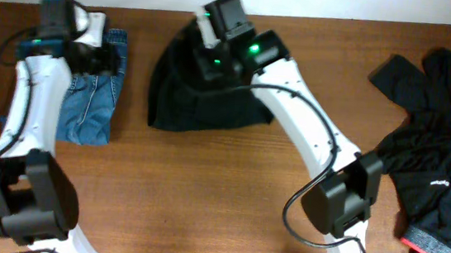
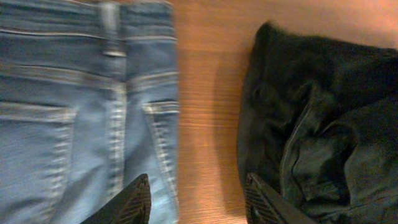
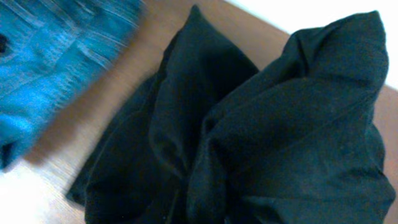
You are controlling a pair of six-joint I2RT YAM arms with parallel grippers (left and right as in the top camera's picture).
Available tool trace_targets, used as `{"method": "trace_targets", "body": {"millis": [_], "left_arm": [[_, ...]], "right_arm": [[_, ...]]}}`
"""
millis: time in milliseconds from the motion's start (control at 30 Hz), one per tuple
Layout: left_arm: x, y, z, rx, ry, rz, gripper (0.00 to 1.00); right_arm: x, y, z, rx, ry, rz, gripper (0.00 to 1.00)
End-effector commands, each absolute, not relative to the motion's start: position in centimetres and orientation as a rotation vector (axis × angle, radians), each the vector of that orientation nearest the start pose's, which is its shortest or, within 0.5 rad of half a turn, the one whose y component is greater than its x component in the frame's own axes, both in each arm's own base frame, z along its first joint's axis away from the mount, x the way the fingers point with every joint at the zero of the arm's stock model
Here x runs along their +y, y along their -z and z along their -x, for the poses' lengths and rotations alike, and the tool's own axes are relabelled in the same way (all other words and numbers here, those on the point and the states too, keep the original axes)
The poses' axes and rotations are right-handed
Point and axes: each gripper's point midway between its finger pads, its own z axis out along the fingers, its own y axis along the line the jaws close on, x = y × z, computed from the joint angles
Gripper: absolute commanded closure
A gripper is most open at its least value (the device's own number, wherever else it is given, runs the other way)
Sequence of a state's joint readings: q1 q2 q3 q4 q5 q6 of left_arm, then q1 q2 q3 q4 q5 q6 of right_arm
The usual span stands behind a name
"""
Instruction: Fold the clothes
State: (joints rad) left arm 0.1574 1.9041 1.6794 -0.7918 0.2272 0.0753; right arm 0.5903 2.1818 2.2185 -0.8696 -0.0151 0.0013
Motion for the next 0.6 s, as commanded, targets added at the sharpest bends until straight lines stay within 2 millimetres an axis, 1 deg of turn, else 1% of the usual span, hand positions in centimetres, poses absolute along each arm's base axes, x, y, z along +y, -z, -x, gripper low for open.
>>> {"method": "trace_targets", "body": {"millis": [0, 33, 67, 133, 167, 267, 333, 400, 467, 567], "left_arm": [[3.8, -17.9, -48.3, 2.532, 0.211, 0.038, 0.51], [3.8, -17.9, -48.2, 2.537, 0.212, 0.039, 0.51], [3.7, -17.8, -48.1, 2.541, 0.213, 0.038, 0.51], [3.7, -17.8, -48.1, 2.541, 0.213, 0.038, 0.51], [3.7, -17.8, -48.1, 2.541, 0.213, 0.038, 0.51], [3.7, -17.8, -48.1, 2.542, 0.213, 0.038, 0.51], [3.7, -17.8, -48.1, 2.541, 0.213, 0.038, 0.51], [3.7, -17.8, -48.1, 2.541, 0.213, 0.038, 0.51], [3.7, -17.8, -48.1, 2.542, 0.213, 0.038, 0.51], [3.7, -17.8, -48.1, 2.542, 0.213, 0.038, 0.51]], "right_arm": [[37.3, -19.9, -46.4, 2.261, -0.297, 0.881, 0.83], [37.7, -18.4, -46.2, 2.291, -0.295, 0.887, 0.83], [38.4, -15.4, -45.9, 2.345, -0.304, 0.914, 0.83], [39.4, -12.7, -45.3, 2.384, -0.338, 0.956, 0.84], [40.3, -10.8, -44.5, 2.411, -0.388, 0.994, 0.84], [41.5, -8.7, -43.1, 2.446, -0.453, 1.047, 0.83], [42.0, -8.2, -42.4, 2.452, -0.467, 1.069, 0.83], [42.6, -8.2, -42.0, 2.436, -0.469, 1.093, 0.83], [43.4, -8.5, -41.8, 2.414, -0.480, 1.102, 0.83], [44.6, -9.6, -41.4, 2.371, -0.510, 1.114, 0.83]]}}
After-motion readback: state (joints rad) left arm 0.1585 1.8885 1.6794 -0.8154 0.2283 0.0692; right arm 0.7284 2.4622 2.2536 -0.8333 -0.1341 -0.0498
